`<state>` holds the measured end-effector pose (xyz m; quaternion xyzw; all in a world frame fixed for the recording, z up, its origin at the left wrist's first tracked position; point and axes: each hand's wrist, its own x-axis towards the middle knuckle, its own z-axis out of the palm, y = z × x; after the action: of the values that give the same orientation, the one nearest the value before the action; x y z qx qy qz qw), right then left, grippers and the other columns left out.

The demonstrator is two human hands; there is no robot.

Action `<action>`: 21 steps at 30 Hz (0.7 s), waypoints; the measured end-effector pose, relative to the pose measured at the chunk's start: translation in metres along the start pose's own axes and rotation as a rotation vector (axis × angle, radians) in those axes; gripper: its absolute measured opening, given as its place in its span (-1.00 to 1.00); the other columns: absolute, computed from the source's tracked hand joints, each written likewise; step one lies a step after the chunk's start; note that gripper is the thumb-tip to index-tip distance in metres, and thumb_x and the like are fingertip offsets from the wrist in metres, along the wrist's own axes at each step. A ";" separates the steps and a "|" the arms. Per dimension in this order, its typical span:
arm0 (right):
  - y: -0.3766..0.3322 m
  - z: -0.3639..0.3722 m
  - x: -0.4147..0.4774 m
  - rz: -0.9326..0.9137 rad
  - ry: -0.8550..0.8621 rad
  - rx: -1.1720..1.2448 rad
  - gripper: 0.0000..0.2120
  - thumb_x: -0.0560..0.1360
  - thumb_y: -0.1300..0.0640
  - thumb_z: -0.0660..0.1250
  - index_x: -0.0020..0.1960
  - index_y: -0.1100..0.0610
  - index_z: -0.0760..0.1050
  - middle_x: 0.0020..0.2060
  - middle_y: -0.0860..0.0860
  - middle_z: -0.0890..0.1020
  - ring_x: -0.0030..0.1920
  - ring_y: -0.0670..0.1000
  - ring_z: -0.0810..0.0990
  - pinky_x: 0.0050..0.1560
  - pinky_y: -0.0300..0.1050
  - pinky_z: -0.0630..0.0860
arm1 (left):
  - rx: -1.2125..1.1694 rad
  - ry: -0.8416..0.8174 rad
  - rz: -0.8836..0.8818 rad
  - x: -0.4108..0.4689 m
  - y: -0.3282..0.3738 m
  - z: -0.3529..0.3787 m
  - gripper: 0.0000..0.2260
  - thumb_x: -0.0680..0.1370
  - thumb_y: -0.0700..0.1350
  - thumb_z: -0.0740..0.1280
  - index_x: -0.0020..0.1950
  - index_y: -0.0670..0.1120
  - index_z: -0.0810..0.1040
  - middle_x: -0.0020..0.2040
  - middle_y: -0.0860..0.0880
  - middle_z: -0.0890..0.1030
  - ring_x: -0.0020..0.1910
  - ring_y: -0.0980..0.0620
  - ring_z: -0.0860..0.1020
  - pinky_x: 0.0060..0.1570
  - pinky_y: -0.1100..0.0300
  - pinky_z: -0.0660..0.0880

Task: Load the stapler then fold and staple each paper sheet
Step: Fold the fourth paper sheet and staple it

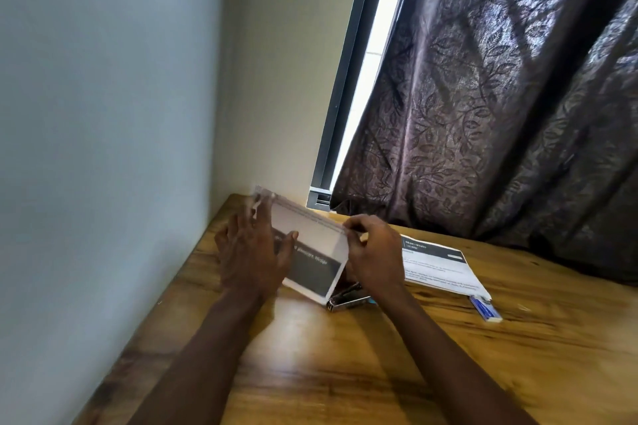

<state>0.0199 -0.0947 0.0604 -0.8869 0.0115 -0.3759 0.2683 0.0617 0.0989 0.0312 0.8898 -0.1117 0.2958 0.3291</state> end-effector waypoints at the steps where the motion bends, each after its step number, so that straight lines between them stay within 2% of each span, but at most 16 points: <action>1: 0.000 -0.011 0.001 -0.042 0.029 0.031 -0.90 0.51 0.22 0.41 -0.02 0.07 0.65 -0.09 -0.05 0.66 -0.03 0.00 0.61 0.04 0.06 0.58 | -0.020 0.049 0.022 -0.001 0.004 -0.004 -0.30 0.49 0.15 0.38 0.57 0.02 0.21 0.56 -0.11 0.26 0.48 -0.22 0.32 0.31 -0.25 0.39; 4: 0.002 -0.045 0.000 -0.191 0.104 0.050 -0.90 0.51 0.27 0.44 0.00 0.11 0.64 -0.09 -0.04 0.64 -0.03 -0.01 0.62 0.02 0.01 0.60 | -0.034 0.226 0.101 -0.004 0.015 -0.016 -0.20 0.45 0.02 0.46 0.62 -0.01 0.18 0.62 -0.19 0.13 0.54 -0.29 0.24 0.32 -0.29 0.36; 6: 0.008 -0.069 -0.007 -0.287 0.169 0.008 -0.88 0.48 0.32 0.46 -0.01 0.15 0.64 -0.09 0.00 0.65 -0.04 0.00 0.62 0.02 -0.05 0.59 | -0.077 0.307 0.177 -0.004 0.021 -0.022 -0.21 0.42 -0.09 0.49 0.60 -0.04 0.23 0.62 -0.22 0.15 0.54 -0.30 0.24 0.31 -0.31 0.38; 8: 0.017 -0.093 -0.018 -0.343 0.222 -0.012 -0.88 0.47 0.32 0.46 -0.03 0.17 0.64 -0.09 0.01 0.65 -0.03 0.02 0.62 0.03 -0.07 0.58 | -0.085 0.307 0.313 -0.006 0.028 -0.025 -0.35 0.42 -0.16 0.51 0.50 -0.08 0.40 0.57 -0.23 0.27 0.50 -0.29 0.30 0.29 -0.26 0.42; 11: 0.037 -0.124 -0.042 -0.361 0.265 -0.023 -0.91 0.44 0.31 0.44 -0.06 0.21 0.62 -0.08 0.04 0.65 -0.01 0.03 0.63 0.03 -0.06 0.57 | -0.084 0.289 0.500 -0.019 0.047 -0.024 -0.66 0.41 -0.21 0.49 0.19 -0.14 0.65 0.43 -0.25 0.46 0.38 -0.27 0.42 0.19 -0.12 0.51; 13: 0.054 -0.142 -0.063 -0.344 0.284 -0.034 -0.93 0.43 0.32 0.42 -0.09 0.24 0.61 -0.06 0.07 0.66 0.02 0.07 0.64 0.03 -0.01 0.57 | -0.107 0.238 0.604 -0.034 0.064 -0.021 -0.76 0.41 -0.19 0.47 0.07 -0.14 0.68 0.35 -0.24 0.54 0.30 -0.21 0.46 0.06 -0.03 0.54; 15: 0.068 -0.159 -0.085 -0.325 0.281 -0.043 -0.95 0.43 0.27 0.39 -0.13 0.25 0.58 -0.06 0.08 0.65 0.03 0.10 0.65 0.04 0.01 0.56 | -0.138 0.115 0.710 -0.048 0.077 -0.016 -0.74 0.39 -0.16 0.51 0.07 -0.13 0.66 0.31 -0.21 0.57 0.26 -0.18 0.49 -0.02 -0.01 0.59; 18: 0.085 -0.182 -0.117 -0.272 0.240 -0.050 -0.90 0.46 0.19 0.34 -0.11 0.23 0.58 -0.05 0.06 0.63 0.03 0.08 0.62 0.03 -0.04 0.54 | -0.159 -0.102 0.839 -0.068 0.089 -0.001 -0.73 0.40 -0.16 0.50 0.09 -0.06 0.62 0.30 -0.11 0.58 0.27 -0.12 0.51 0.00 0.05 0.61; 21: 0.100 -0.193 -0.142 -0.204 0.187 -0.088 -0.83 0.51 0.10 0.33 -0.06 0.20 0.61 -0.04 0.03 0.63 0.03 0.09 0.61 0.02 -0.09 0.54 | -0.059 -0.250 0.916 -0.081 0.098 0.011 -0.67 0.33 -0.17 0.51 0.07 0.03 0.60 0.27 -0.04 0.62 0.24 -0.08 0.58 -0.02 0.09 0.60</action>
<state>-0.1936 -0.2387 0.0295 -0.8556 -0.0374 -0.4811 0.1873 -0.0367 0.0173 0.0269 0.7678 -0.5398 0.2979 0.1741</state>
